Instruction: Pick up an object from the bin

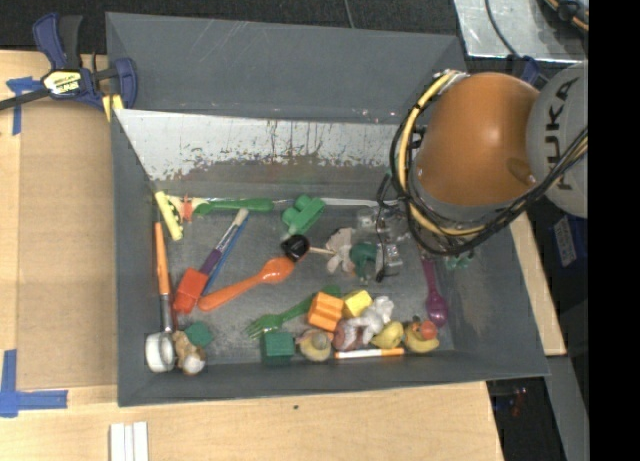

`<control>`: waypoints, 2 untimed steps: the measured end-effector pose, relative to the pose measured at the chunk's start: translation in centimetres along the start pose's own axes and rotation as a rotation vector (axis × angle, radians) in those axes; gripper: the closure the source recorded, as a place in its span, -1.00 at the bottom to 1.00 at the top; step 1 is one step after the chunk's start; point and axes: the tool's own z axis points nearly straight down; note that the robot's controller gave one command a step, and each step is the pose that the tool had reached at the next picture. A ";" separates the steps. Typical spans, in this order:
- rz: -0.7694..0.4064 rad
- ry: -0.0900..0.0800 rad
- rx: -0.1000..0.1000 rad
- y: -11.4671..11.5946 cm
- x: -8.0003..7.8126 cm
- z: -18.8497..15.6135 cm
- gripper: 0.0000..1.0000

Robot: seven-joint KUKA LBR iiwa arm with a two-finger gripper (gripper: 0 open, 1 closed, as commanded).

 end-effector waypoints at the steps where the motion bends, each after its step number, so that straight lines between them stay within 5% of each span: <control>1: -0.047 -0.001 0.000 5.4 3.6 0.8 1.00; 2: -0.047 -0.002 0.000 5.4 3.6 0.8 1.00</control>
Offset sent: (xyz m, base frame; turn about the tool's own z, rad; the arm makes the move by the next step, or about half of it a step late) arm 0.0000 0.0000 0.0000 0.0000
